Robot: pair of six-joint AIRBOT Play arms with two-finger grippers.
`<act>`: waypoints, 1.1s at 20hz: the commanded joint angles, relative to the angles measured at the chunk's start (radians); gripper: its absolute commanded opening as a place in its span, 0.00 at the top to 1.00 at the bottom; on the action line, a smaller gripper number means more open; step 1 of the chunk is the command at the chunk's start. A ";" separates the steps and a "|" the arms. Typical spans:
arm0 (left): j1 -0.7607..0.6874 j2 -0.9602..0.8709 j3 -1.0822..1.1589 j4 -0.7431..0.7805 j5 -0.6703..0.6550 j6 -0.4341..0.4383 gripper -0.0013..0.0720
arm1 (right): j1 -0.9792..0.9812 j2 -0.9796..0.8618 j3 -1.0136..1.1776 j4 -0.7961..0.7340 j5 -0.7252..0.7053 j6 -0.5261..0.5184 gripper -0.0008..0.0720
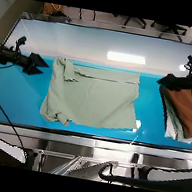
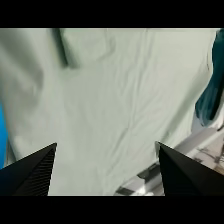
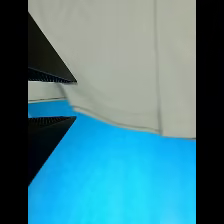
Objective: Fold the shirts.
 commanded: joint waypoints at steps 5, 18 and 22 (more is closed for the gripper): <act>0.159 0.294 -0.708 0.180 0.158 0.105 0.08 | -0.094 0.196 -0.460 -0.123 0.014 -0.011 0.61; 0.057 0.293 -0.789 0.224 0.451 0.177 0.26 | -0.093 0.184 -0.571 -0.051 0.005 -0.066 0.61; -0.023 0.259 -0.789 0.228 0.464 0.177 0.27 | -0.093 0.170 -0.571 -0.051 0.008 -0.069 0.61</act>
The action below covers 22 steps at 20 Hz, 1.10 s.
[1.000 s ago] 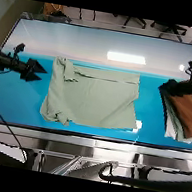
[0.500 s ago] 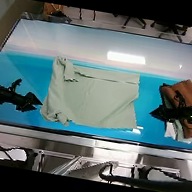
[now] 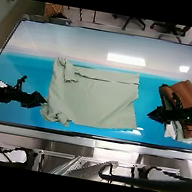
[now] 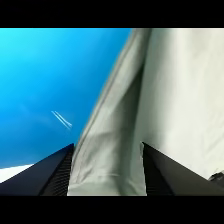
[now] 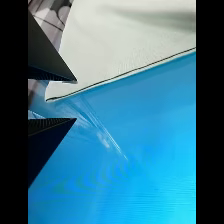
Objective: Fold the shirts.
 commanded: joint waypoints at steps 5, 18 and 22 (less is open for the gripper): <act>-0.034 -0.122 0.037 0.020 -0.097 -0.009 0.96 | 0.007 -0.056 -0.032 -0.002 0.003 -0.008 0.61; 0.006 -0.076 0.200 0.013 -0.249 -0.010 0.96 | 0.278 -0.143 -0.048 -0.034 -0.034 0.000 0.59; 0.006 -0.116 0.201 0.013 -0.272 -0.011 0.96 | 0.366 -0.144 -0.048 -0.015 -0.052 -0.006 0.74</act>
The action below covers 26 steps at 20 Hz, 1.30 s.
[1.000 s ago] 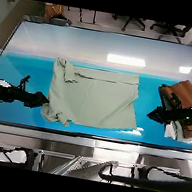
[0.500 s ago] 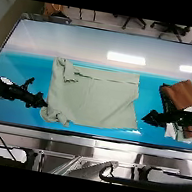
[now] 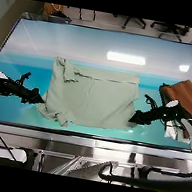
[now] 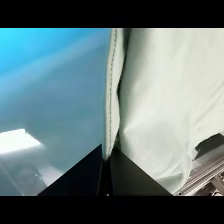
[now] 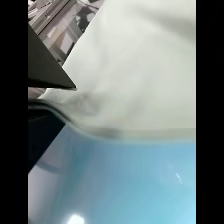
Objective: Fold the shirts.
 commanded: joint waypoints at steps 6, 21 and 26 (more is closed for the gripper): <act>0.000 -0.098 0.005 -0.007 -0.047 0.001 0.97 | 0.065 -0.007 0.000 0.087 -0.017 0.050 0.97; 0.344 0.826 0.535 -1.067 0.217 0.036 0.97 | -0.355 0.384 0.987 0.846 -0.012 -0.083 0.97; 0.518 0.925 0.733 -0.863 0.249 -0.085 0.97 | -0.374 0.451 1.112 0.794 -0.079 -0.116 0.97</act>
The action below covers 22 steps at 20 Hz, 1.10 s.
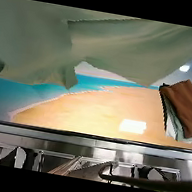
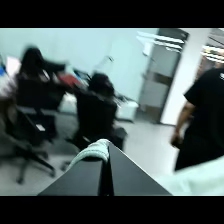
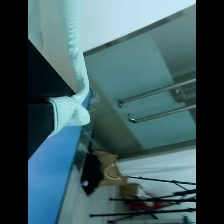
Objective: Fold the shirts.
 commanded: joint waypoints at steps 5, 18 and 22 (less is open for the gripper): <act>-0.124 -0.078 0.083 0.296 -0.159 -0.060 0.97 | 0.000 -0.038 0.012 -0.092 0.138 0.008 0.97; -0.654 -0.820 -0.269 0.928 0.200 -0.067 0.97 | 0.260 -0.735 -0.348 -0.231 -0.088 -0.063 0.97; -0.653 -0.987 -0.071 1.004 0.145 -0.164 0.97 | 0.258 -0.885 -0.245 -0.203 -0.101 -0.055 0.97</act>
